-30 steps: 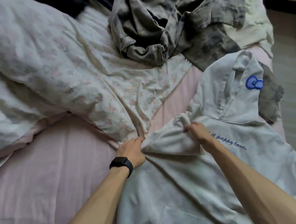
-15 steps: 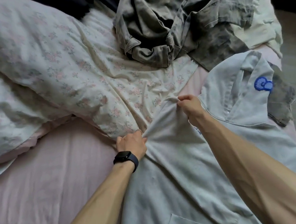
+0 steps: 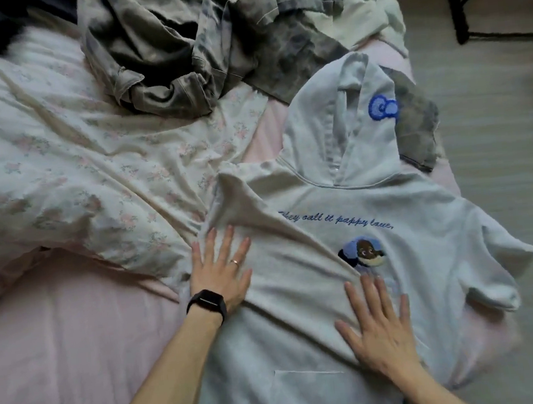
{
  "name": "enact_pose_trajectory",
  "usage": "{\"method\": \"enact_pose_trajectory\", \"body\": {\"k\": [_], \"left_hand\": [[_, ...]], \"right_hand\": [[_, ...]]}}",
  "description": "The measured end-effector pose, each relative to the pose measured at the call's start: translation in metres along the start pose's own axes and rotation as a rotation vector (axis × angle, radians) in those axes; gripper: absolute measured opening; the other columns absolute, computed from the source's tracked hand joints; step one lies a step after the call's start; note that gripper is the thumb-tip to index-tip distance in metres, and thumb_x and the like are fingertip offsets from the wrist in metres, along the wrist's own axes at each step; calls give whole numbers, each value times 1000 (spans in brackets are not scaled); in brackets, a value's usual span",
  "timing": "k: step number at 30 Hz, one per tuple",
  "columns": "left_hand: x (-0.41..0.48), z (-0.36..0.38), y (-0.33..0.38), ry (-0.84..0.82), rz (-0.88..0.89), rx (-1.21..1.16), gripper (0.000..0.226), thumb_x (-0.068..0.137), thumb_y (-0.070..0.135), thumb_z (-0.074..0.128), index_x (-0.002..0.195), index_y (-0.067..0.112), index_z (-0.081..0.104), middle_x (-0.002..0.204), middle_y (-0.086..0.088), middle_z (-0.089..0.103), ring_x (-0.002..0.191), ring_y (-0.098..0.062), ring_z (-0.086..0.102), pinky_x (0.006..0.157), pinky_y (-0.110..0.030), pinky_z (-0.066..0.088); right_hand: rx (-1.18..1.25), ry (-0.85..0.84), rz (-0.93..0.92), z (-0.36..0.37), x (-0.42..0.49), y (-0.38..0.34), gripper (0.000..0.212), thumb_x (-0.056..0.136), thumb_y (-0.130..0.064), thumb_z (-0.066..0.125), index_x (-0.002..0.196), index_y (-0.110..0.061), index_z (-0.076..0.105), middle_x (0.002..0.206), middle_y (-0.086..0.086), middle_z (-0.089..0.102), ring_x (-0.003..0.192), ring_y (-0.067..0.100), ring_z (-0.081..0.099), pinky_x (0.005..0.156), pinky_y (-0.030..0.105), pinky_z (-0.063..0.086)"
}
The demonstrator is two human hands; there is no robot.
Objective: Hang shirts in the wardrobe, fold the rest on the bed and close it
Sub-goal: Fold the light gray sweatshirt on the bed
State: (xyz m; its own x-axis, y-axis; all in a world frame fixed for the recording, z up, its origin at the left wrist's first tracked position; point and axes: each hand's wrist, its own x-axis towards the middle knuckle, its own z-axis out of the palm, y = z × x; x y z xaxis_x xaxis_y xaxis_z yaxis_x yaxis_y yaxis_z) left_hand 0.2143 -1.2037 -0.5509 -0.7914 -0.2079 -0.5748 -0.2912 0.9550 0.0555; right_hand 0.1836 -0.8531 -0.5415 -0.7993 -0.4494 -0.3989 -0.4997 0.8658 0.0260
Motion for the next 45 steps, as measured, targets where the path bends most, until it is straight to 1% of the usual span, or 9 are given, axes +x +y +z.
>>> {"method": "enact_pose_trajectory", "body": {"k": [7,12,16,19,25,29,33,37,45], "left_hand": [[-26,7,133,-9,315,-17,67,97,62,18,150,49,-21,160,4,-32,148,-30,-29,111,-70,-4],[-47,11,238,-139,147,-63,79,96,59,29,155,34,-18,159,-15,-33,148,-42,-24,115,-66,7],[-27,-22,311,-83,241,-61,75,99,52,35,159,30,-4,164,-15,-16,152,-38,-6,121,-54,8],[5,-54,373,-4,353,-60,73,100,50,37,160,28,0,166,-9,-11,153,-28,-1,122,-53,6],[64,-105,485,147,557,-53,82,92,70,39,157,23,24,162,-8,24,151,-25,16,122,-51,9],[88,-108,550,-66,572,190,80,84,76,46,141,19,42,134,-5,59,136,-24,43,118,-54,9],[110,-106,602,-107,492,186,51,88,61,53,118,20,52,108,-5,69,112,-29,60,110,-51,24],[135,-111,665,-276,378,-166,33,82,52,67,102,25,63,100,2,70,93,-21,63,79,-33,48],[140,-129,770,-487,377,-442,22,86,34,73,81,16,63,73,2,64,63,-12,59,58,-22,48]], "right_hand": [[118,-9,64,18,-62,53,80,84,-73,42,155,-37,32,166,8,19,152,34,21,115,65,19],[382,-35,157,3,-78,93,63,93,-61,37,153,-41,36,167,3,20,150,25,28,117,54,27],[968,407,810,-11,-55,152,61,90,-54,54,128,-6,61,130,16,59,120,34,56,102,46,46],[1488,385,1288,-20,-24,227,44,99,-50,53,119,-11,60,118,9,64,113,26,61,104,45,47],[2116,124,1289,-23,29,308,40,96,-23,65,128,1,62,116,19,69,98,31,69,91,45,56],[2397,-47,1255,-30,30,358,22,85,-6,51,103,-4,64,108,21,63,94,37,65,89,45,53],[2583,201,1323,-26,14,406,38,76,-1,49,112,-9,60,110,20,59,100,35,58,91,42,47],[2728,329,1216,-21,6,448,31,83,-7,57,112,-2,67,103,16,74,89,32,71,82,35,54],[2498,522,1130,-40,-3,544,16,88,-12,67,102,-17,69,89,5,76,73,19,72,64,29,55]]}}
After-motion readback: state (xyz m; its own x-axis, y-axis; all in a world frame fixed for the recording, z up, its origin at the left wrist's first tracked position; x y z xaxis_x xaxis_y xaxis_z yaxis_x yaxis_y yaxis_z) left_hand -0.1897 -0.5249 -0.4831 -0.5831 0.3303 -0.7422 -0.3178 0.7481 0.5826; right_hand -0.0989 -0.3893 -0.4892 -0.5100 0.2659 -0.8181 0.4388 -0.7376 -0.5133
